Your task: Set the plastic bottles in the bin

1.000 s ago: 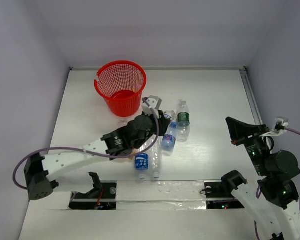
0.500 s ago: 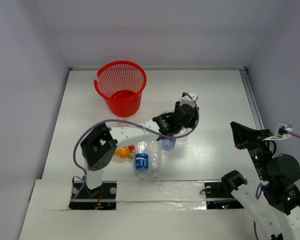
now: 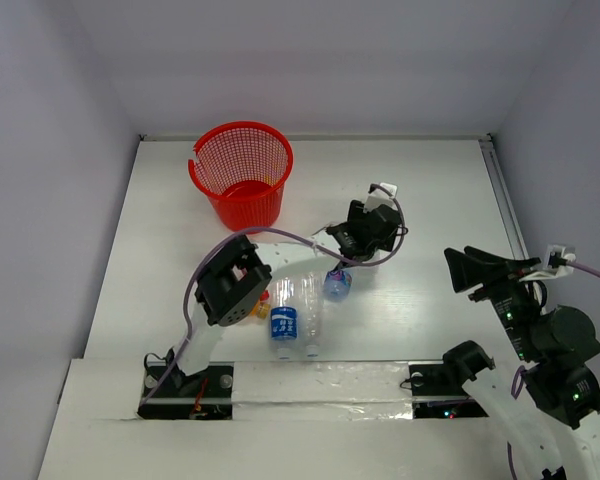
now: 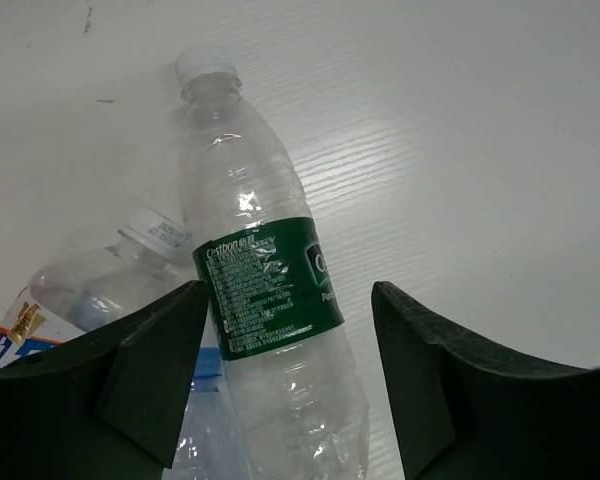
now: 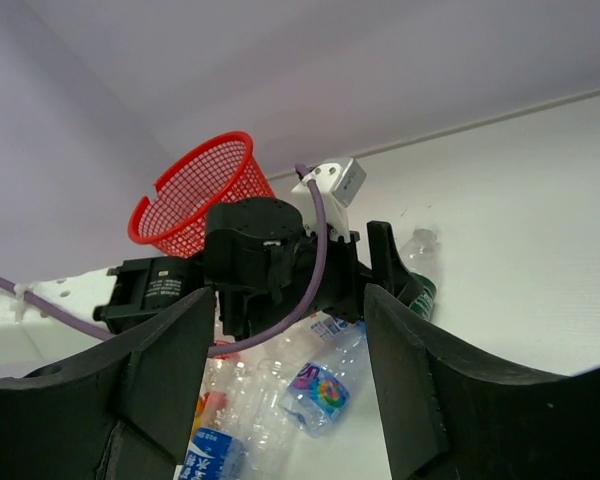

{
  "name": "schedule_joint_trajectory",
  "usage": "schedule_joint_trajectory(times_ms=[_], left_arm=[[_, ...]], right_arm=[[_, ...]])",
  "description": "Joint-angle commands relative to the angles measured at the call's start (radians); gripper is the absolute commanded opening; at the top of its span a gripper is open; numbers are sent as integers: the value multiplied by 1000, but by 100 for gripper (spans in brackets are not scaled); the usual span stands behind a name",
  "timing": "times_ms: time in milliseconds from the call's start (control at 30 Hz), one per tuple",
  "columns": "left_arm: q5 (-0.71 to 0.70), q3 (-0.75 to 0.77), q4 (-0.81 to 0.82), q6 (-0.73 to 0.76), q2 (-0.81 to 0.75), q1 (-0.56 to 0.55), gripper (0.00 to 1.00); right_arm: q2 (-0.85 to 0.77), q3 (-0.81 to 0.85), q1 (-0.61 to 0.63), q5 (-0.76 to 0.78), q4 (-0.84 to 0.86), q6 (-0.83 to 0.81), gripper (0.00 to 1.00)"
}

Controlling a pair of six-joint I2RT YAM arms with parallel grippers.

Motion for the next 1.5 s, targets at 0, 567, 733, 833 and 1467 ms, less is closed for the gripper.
schedule_joint_trajectory(times_ms=[0, 567, 733, 833, 1467], left_arm=[[-47, 54, 0, -4, 10, 4, 65], [51, 209, -69, 12, 183, 43, 65], [95, 236, -68, 13, 222, 43, 68], [118, 250, -49, 13, 225, 43, 63], [344, 7, 299, -10, -95, 61, 45]], right_arm=[[12, -3, 3, -35, 32, -12, 67], [24, -9, 3, -63, 41, -9, 75], [26, -3, 3, -69, 37, -9, 75], [27, 0, 3, -77, 29, -8, 75], [3, 143, 3, -60, -77, -12, 66]])
